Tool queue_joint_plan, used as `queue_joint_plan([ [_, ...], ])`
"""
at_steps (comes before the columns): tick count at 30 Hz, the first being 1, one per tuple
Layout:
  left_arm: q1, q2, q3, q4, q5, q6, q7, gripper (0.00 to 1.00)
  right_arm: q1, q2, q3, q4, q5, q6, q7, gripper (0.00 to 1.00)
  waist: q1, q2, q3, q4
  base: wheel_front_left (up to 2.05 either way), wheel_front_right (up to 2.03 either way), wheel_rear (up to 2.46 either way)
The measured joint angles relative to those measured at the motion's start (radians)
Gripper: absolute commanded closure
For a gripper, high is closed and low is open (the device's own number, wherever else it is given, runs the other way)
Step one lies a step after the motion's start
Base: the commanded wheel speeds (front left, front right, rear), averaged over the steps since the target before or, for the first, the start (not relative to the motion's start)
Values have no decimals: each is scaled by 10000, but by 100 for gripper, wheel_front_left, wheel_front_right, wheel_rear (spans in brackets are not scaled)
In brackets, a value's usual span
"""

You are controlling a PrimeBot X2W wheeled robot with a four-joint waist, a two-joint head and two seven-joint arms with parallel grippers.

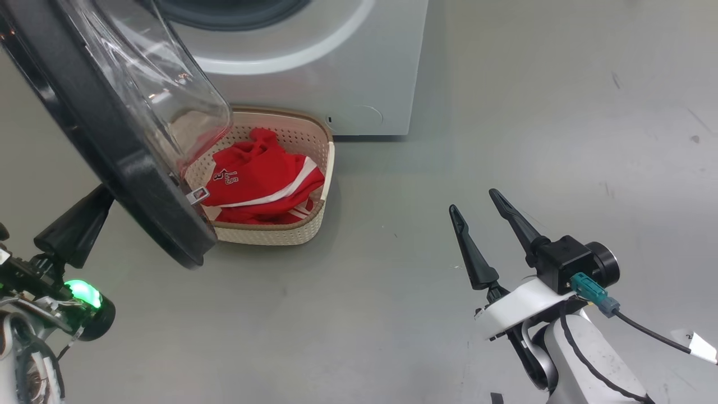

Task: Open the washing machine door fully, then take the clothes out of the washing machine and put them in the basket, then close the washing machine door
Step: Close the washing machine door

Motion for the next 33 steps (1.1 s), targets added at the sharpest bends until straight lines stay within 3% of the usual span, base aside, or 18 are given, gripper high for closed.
queue_joint_plan([
  [14, 17, -265, -61, -184, 35, 4, -671, 100, 60, 29, -140, -61, 23, -173, 0, 0, 0, 0, -12, -1239, 0, 0, 0],
  [33, -1, -437, 261, 132, 355, 4, -2385, 100, 409, 58, -211, -232, 77, -261, 0, 0, 0, 0, -16, -2680, 0, 0, 0],
])
